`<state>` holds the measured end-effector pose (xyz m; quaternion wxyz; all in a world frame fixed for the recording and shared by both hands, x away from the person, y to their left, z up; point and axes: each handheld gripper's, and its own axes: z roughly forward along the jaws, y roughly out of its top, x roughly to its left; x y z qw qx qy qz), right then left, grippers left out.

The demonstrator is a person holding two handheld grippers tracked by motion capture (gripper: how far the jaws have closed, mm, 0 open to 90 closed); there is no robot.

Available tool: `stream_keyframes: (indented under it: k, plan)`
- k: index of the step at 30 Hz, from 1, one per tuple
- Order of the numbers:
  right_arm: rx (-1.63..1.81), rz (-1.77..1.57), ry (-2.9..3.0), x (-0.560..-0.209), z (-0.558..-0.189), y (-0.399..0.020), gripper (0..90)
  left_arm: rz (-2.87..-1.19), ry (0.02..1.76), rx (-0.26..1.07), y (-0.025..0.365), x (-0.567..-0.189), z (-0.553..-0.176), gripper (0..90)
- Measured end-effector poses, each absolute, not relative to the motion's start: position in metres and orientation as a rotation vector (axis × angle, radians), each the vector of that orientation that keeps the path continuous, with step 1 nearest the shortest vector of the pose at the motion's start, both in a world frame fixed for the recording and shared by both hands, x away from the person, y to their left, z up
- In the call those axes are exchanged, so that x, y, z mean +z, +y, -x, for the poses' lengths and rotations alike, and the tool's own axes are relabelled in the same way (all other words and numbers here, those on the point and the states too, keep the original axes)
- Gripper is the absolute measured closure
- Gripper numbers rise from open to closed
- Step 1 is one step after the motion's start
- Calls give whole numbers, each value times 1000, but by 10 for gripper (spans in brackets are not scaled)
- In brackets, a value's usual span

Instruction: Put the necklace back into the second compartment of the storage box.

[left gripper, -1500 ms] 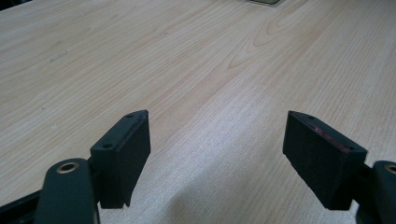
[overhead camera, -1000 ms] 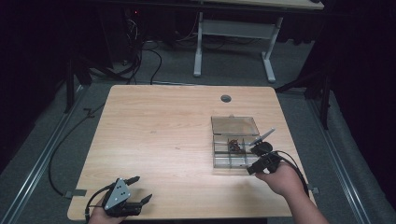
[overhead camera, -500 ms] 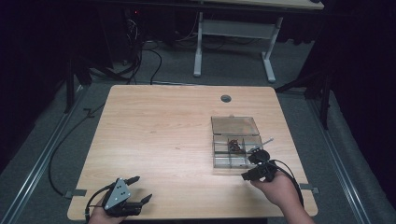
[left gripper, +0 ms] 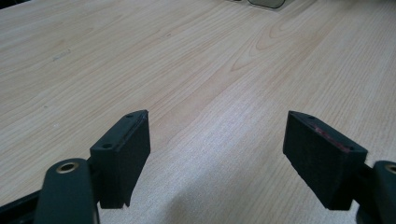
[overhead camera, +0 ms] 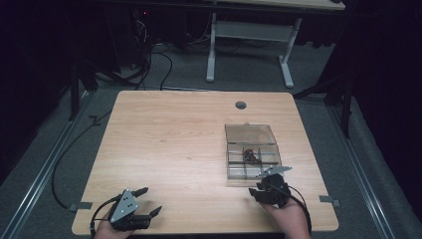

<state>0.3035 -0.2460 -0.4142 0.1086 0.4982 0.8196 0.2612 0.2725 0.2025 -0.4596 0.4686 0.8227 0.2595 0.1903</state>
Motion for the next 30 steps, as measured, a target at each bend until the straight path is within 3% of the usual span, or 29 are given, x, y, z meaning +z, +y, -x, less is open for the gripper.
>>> stream_keyframes:
  k: [10,17,30]
  plan:
    - [1031,-1393,2210,-449,-283,-252,546,-2036,641,475,200,-460,-273,234]
    - [1153,-1399,2055,-454,-277,-264,493,-2031,643,486,200,-460,-273,233]
    - [1191,-1394,2008,-454,-273,-266,486,-2039,649,492,199,-460,-273,233]
